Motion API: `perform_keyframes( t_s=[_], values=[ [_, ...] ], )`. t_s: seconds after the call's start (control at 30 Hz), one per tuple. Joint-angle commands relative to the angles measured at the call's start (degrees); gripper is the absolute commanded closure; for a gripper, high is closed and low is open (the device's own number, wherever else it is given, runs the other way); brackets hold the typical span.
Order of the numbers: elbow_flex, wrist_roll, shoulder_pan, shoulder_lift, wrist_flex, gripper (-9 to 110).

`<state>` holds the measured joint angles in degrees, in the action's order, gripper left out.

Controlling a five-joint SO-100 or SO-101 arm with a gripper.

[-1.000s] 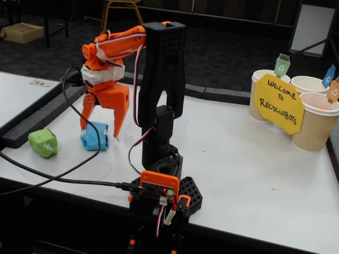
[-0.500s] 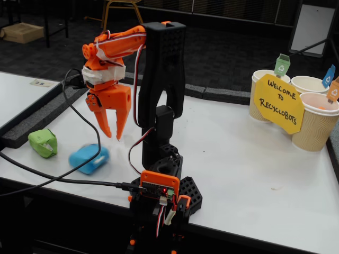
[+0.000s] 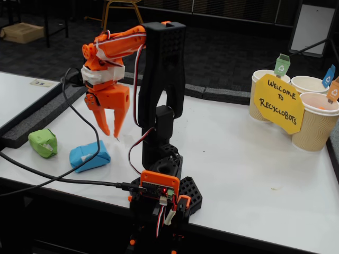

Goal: Sort rubbish by color.

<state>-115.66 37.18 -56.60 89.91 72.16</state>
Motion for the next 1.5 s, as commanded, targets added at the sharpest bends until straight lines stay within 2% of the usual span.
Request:
perform_keyframes(
  t_s=[0.0,0.27,0.5,0.83,0.93,1.27,1.47],
  values=[
    [8.4,-4.3,-2.5,6.9,1.5,101],
    [22.0,-7.2,-3.0,7.4,15.0,101],
    [29.8,-9.4,-3.0,15.2,28.5,101],
    [9.7,-14.2,-2.9,28.3,28.9,101],
    [10.2,-17.1,-2.9,29.2,28.8,101],
    [9.2,-17.1,-3.0,27.9,27.2,101],
    [9.6,-18.3,-3.2,16.0,26.6,101]
  ],
)
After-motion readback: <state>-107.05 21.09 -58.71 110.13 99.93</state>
